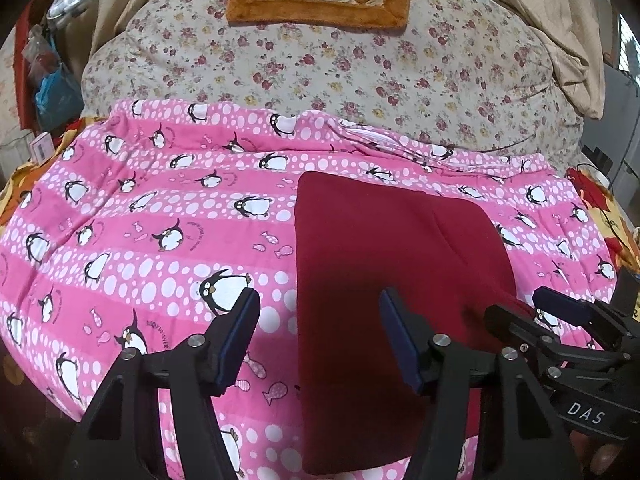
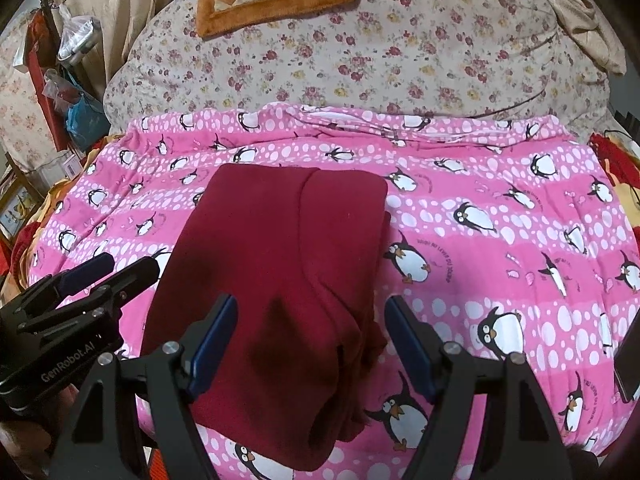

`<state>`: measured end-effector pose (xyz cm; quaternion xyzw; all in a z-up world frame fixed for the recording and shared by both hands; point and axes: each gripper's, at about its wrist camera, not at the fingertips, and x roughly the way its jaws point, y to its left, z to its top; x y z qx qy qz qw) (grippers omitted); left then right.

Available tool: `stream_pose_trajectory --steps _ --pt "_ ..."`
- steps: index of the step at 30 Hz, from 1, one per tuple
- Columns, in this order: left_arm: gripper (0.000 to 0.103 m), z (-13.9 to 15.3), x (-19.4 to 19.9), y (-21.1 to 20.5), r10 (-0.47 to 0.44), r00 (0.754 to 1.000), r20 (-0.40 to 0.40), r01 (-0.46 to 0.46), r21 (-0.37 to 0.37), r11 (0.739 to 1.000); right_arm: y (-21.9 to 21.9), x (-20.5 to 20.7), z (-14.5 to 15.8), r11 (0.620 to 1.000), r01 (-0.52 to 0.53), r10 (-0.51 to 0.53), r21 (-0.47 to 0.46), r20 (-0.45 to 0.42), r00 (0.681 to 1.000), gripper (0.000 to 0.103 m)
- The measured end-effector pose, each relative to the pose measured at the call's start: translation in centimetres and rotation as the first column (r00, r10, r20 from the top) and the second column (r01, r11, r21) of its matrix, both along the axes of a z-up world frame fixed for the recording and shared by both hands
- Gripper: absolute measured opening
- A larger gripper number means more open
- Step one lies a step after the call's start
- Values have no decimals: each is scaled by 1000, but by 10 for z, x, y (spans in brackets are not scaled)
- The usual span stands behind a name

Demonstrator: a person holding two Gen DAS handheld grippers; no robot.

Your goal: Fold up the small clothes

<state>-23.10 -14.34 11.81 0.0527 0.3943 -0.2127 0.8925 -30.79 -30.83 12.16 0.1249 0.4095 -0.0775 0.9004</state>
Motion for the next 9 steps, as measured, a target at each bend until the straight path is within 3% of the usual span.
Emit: stream_pose_trajectory --steps 9 --pt "42 -5 10 3 -2 1000 -17 2 -18 1000 -9 7 -6 1000 7 -7 17 -13 1000 79"
